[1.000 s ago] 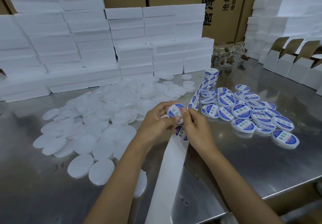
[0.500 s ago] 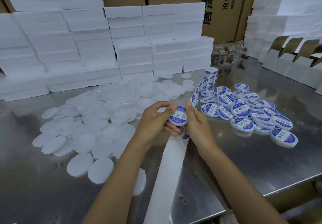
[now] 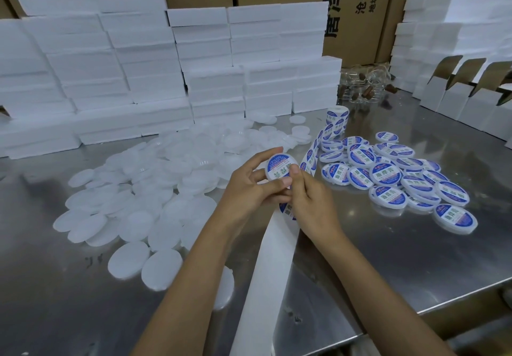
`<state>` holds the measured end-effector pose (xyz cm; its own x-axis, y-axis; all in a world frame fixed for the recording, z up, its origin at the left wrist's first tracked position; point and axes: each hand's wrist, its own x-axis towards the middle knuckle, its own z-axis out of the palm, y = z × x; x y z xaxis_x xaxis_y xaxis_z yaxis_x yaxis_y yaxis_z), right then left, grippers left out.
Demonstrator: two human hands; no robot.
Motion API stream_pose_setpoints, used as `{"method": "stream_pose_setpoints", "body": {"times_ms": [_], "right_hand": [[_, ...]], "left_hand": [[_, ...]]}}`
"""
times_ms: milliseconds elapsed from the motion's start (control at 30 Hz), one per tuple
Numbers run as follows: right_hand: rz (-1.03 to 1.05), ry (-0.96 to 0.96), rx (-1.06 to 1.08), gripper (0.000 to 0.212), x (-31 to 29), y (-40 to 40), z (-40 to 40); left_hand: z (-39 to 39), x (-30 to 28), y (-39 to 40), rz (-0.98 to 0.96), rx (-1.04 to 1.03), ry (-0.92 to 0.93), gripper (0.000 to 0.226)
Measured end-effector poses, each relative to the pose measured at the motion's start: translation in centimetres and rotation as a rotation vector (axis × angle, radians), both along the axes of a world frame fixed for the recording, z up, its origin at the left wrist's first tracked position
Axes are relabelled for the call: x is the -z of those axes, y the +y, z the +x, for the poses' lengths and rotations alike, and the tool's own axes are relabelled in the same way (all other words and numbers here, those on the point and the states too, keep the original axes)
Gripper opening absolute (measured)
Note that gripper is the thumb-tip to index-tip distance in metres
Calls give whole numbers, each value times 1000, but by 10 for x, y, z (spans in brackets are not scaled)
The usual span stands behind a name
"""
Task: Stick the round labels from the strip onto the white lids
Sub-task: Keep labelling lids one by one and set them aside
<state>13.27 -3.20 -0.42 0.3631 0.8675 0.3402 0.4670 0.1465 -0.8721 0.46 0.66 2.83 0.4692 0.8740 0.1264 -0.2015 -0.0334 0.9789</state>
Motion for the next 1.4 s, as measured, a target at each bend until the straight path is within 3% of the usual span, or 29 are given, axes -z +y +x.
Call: {"method": "stream_pose_setpoints", "body": {"times_ms": [100, 267, 633, 900, 1067, 1200, 1300, 1400], "right_hand": [[33, 126, -68, 48, -3, -3, -2], [58, 127, -90, 47, -3, -3, -3], [72, -303, 188, 51, 5, -1, 1], [74, -259, 208, 43, 1, 1, 5], [87, -40, 81, 45, 1, 2, 3], [42, -168, 79, 58, 3, 1, 1], [28, -295, 116, 54, 5, 1, 0], [21, -278, 162, 49, 6, 3, 2]], "left_hand": [[-1, -2, -1, 12, -58, 22, 33], [-2, -1, -1, -7, -130, 22, 19], [-2, -2, -3, -66, -50, 42, 25], [-2, -3, -4, 46, 27, 126, 36], [2, -1, -5, 54, -66, 60, 29], [4, -1, -5, 16, -163, -17, 17], [4, 0, -5, 10, -205, -34, 14], [5, 1, -5, -12, -160, -16, 20]]}}
